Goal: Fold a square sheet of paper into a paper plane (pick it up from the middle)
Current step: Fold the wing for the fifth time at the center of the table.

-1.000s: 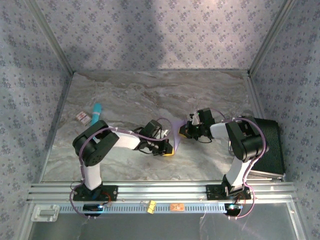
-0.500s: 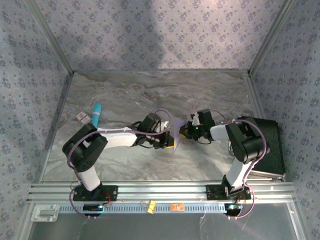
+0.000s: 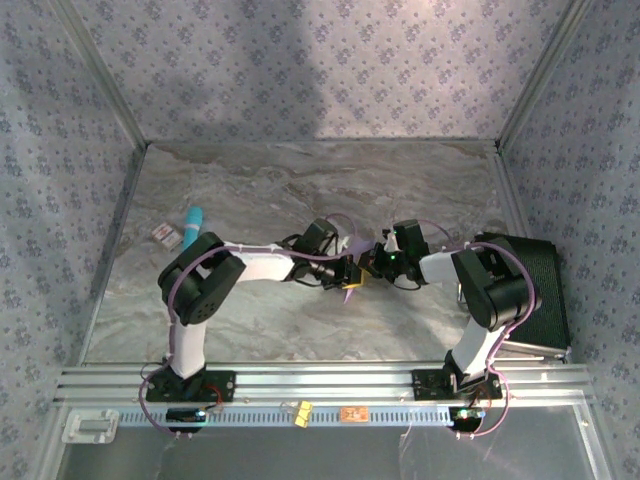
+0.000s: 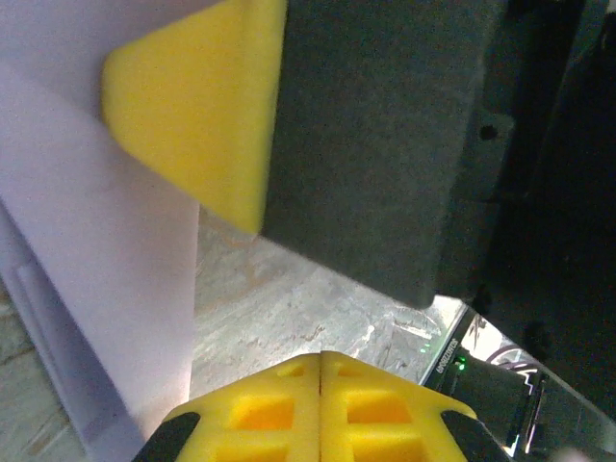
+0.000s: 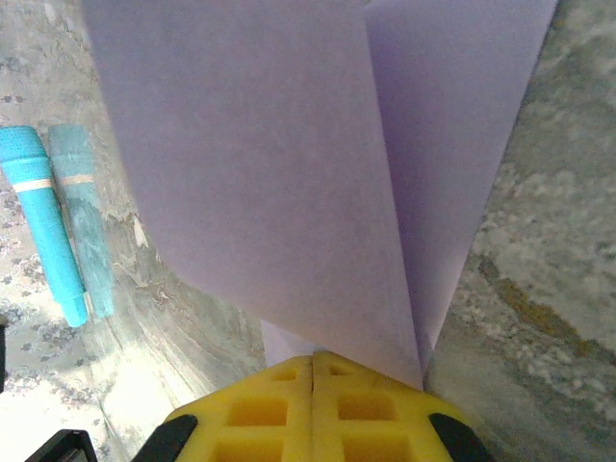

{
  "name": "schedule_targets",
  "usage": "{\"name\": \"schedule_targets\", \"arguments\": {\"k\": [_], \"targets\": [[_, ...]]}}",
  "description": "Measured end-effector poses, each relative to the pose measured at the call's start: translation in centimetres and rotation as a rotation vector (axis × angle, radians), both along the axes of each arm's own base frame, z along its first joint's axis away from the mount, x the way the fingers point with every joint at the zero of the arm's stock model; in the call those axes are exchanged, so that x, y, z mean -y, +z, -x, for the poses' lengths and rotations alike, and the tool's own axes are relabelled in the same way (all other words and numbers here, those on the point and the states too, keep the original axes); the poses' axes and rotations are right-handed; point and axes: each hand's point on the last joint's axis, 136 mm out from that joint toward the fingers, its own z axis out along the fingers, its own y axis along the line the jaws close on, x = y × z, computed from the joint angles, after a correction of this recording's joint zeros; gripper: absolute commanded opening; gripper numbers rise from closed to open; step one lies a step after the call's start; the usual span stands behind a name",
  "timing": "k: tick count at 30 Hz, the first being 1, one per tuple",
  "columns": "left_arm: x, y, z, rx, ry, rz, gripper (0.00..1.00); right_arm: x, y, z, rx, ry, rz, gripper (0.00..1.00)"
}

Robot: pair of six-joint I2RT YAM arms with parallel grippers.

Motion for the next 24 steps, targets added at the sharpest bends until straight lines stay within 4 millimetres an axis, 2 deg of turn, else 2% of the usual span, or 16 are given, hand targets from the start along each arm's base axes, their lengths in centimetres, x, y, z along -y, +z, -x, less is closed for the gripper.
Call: {"name": "schedule_targets", "arguments": {"k": [5, 12, 24], "targets": [[0.5, -0.4, -0.8, 0.021, -0.002, -0.021, 0.07, 0.0, 0.0, 0.0, 0.003, -0.002, 0.002, 0.05], [-0.7, -3.3, -0.1, -0.004, -0.004, -0.088, 0.06, 0.1, 0.0, 0.0, 0.006, -0.004, 0.008, 0.05], [-1.5, -3.3, 1.0, 0.059, -0.014, -0.115, 0.09, 0.1, -0.1, 0.4, -0.006, 0.002, 0.015, 0.04]]}}
